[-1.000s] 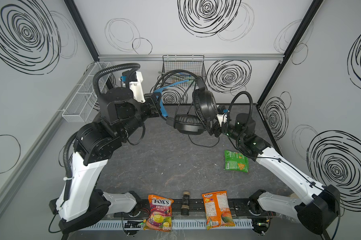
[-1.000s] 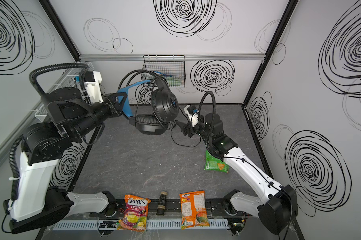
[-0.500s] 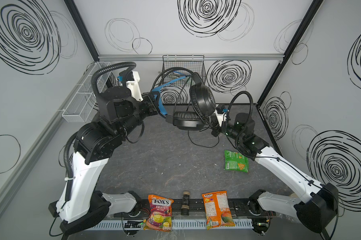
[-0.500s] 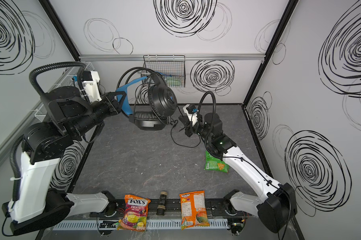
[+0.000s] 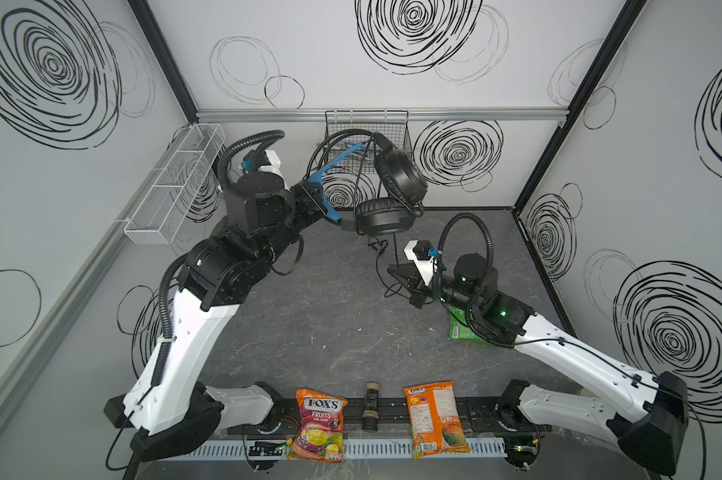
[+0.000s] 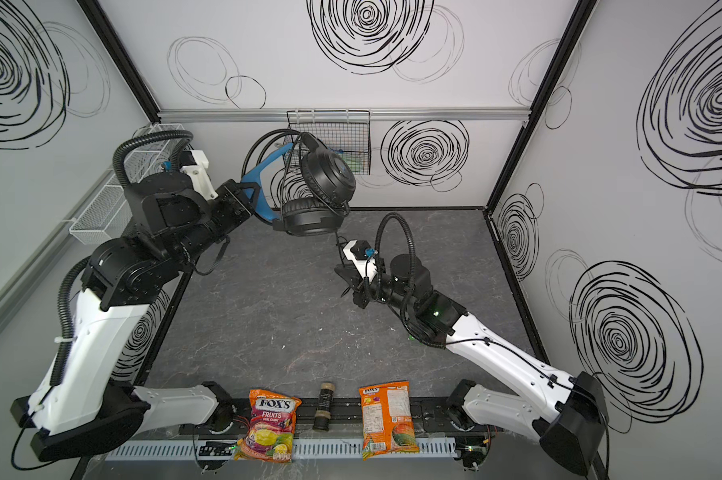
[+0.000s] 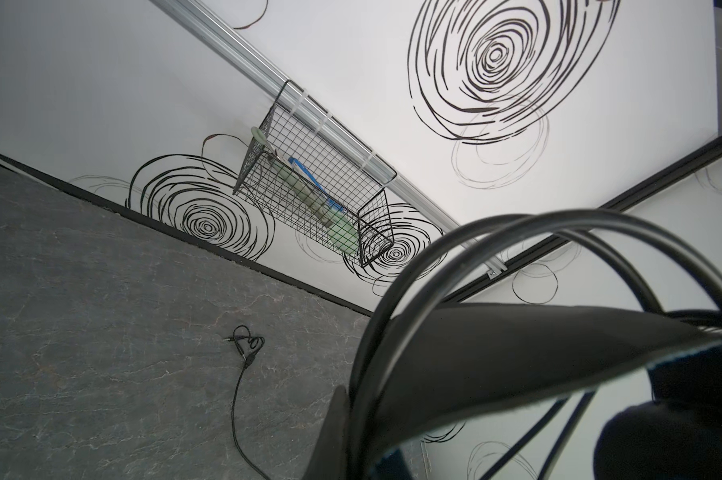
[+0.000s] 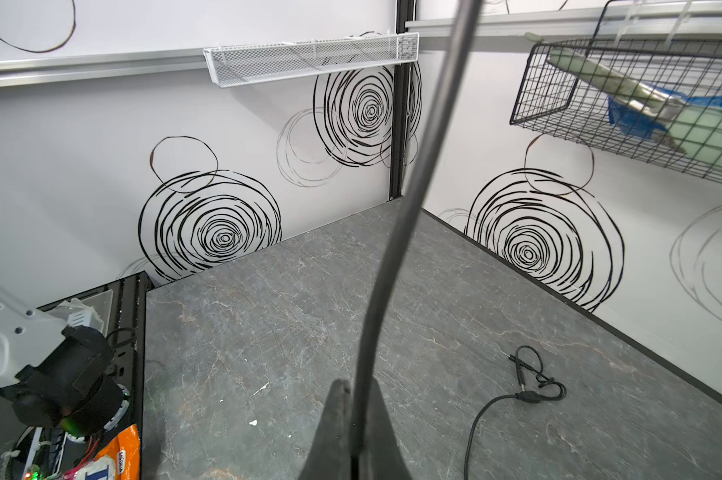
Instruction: Wrap the headphones
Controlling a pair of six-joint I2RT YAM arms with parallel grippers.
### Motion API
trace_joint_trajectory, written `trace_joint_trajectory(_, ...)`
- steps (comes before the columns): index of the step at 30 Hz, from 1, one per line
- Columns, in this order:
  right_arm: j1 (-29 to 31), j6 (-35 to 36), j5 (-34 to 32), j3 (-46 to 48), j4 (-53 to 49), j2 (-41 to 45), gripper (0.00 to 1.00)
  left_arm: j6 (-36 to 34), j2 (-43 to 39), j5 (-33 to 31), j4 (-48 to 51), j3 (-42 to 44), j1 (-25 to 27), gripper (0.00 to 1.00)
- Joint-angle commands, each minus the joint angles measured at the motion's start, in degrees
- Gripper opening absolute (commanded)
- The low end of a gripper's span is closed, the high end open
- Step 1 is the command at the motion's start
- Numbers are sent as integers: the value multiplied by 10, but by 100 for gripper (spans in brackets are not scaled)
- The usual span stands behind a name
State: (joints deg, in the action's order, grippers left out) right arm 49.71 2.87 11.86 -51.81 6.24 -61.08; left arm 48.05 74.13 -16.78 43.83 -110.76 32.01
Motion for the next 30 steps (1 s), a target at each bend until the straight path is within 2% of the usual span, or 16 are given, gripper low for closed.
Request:
trace_joint_trajectory(1,39,11,-38,4,-45,3,0,79,7,-47,-116,3,-7,0)
trace_joint_trajectory(7,101,46,-70,-32,-59,-39,0,92,32,-76,-119,26,2,0)
trace_joint_trajectory(14,137,78,-86,-73,-89,-58,0,13,36,-195,-102,63,23,0)
trace_joint_trajectory(21,172,94,-126,-120,-141,-55,2,-124,35,-379,-80,107,72,0)
trace_joint_trajectory(30,186,122,-188,-183,-210,-38,5,-367,-27,-527,-203,218,144,0)
